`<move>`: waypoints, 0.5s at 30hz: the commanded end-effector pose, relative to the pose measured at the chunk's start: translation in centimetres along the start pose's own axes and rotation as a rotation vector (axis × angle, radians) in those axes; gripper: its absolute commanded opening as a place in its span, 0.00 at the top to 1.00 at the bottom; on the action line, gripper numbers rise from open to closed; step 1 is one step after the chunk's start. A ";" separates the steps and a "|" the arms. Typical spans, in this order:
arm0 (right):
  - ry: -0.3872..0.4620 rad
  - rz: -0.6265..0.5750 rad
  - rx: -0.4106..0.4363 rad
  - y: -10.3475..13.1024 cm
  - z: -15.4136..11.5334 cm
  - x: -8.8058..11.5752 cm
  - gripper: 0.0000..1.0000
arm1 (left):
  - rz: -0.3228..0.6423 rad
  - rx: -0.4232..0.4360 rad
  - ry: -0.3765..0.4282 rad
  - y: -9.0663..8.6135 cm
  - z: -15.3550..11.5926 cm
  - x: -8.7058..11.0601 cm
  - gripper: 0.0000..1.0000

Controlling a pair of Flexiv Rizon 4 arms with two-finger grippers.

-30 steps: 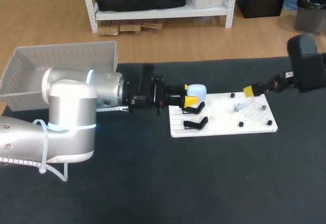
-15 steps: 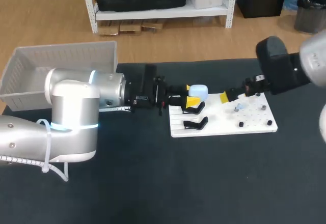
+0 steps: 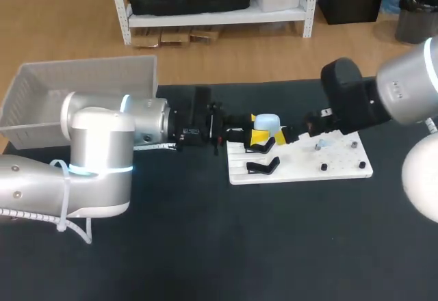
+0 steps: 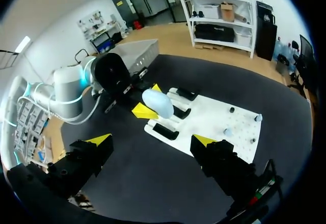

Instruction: Pick up each earbud case from the left stands, insert the matching earbuds, close the lid, and place the case in the box.

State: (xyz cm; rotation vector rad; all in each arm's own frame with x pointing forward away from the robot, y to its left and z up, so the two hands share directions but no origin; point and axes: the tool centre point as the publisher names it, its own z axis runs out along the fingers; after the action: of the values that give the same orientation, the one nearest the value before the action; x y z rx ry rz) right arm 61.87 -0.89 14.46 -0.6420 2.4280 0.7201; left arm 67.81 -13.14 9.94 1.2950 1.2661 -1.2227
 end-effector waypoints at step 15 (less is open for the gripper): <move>0.028 0.038 0.049 -1.3 3.6 -1.8 0.00 | 0.002 0.001 -0.004 0.1 0.0 0.1 1.00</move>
State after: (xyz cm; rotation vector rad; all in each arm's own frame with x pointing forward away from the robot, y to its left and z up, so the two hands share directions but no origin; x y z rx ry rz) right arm 64.91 0.60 12.64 -0.5973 2.4766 0.6797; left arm 67.83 -13.16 9.94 1.2952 1.2664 -1.2228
